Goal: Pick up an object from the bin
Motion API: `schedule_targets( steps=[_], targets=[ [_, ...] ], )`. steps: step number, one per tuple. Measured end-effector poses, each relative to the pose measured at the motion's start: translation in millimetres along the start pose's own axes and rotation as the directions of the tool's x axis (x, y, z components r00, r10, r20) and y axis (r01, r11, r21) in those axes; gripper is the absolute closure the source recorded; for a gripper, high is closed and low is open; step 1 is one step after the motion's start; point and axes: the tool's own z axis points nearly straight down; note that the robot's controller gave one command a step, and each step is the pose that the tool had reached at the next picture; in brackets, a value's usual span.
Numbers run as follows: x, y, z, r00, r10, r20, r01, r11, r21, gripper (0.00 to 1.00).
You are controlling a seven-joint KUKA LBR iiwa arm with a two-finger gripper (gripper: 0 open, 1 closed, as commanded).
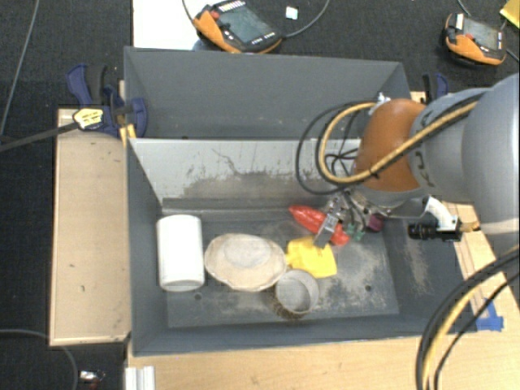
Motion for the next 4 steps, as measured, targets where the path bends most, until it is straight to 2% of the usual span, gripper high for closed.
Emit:
schedule_targets(
  steps=[1, 4],
  targets=[
    [0.0, 0, 0, 1.000, -0.001, 0.000, 0.001, 1.000, 0.000, 1.00],
    [-1.2, 0, -33, 1.000, -0.008, 0.005, 0.008, 1.000, -0.002, 1.00]
  ],
)
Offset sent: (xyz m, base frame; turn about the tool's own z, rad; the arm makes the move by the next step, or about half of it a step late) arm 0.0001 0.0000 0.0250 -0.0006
